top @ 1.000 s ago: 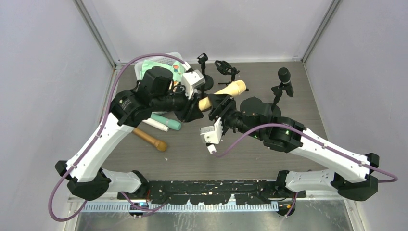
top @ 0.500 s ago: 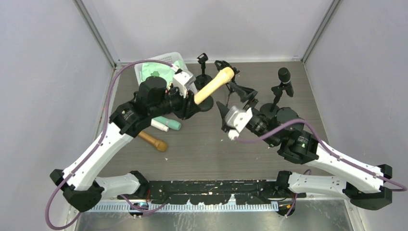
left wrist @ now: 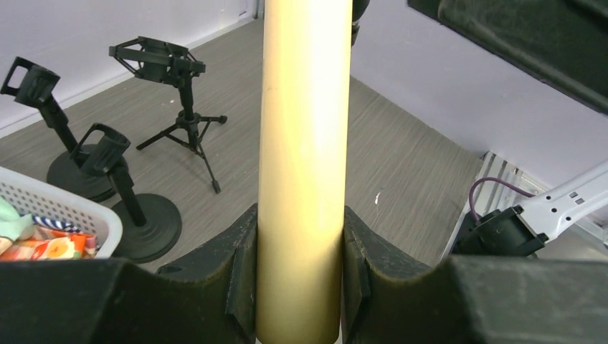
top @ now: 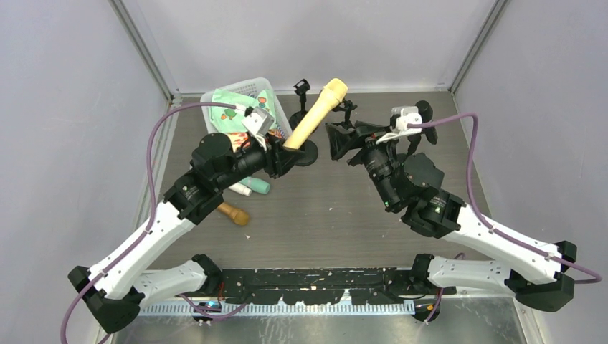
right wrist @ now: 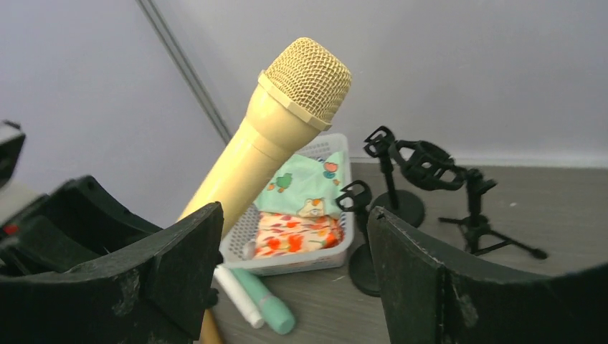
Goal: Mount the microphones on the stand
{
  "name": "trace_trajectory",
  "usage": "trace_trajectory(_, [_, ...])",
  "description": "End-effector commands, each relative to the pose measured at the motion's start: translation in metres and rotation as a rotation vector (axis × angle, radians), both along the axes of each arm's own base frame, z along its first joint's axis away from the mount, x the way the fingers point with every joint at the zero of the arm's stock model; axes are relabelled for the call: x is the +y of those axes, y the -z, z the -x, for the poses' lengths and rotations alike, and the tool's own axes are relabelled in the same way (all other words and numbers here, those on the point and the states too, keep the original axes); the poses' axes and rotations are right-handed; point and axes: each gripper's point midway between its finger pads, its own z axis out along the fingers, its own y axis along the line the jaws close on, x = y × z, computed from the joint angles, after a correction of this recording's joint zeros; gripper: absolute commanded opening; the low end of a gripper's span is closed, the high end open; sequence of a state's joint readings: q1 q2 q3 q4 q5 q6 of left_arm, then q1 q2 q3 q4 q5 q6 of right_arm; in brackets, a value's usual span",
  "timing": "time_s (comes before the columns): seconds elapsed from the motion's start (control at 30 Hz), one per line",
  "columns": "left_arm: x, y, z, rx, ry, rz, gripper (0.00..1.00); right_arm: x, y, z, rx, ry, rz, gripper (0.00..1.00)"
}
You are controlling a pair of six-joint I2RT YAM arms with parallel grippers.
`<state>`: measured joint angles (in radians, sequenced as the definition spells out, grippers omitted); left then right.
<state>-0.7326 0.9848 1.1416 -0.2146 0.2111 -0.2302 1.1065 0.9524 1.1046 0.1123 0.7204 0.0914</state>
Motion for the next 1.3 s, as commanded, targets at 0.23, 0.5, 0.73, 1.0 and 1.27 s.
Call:
trace_trajectory(0.23, [-0.008, -0.046, 0.013, -0.141, 0.078, 0.213, 0.0, 0.031, -0.036, -0.011, 0.241, -0.244, -0.647, 0.78])
trace_trajectory(0.5, [-0.015, -0.037, 0.016, -0.13, 0.122, 0.199, 0.0, 0.048, -0.039, -0.033, 0.279, -0.324, -0.677, 0.71])
trace_trajectory(0.73, [-0.016, -0.03, 0.012, -0.12, 0.111, 0.174, 0.0, 0.058, -0.039, -0.038, 0.269, -0.361, -0.63, 0.54])
trace_trajectory(1.0, [-0.011, -0.02, -0.005, -0.072, 0.017, 0.153, 0.34, 0.046, -0.038, -0.044, 0.21, -0.323, -0.596, 0.14])
trace_trajectory(1.27, [-0.01, 0.012, -0.043, 0.013, -0.114, 0.055, 0.97, -0.033, -0.034, -0.054, 0.065, 0.009, -0.392, 0.01])
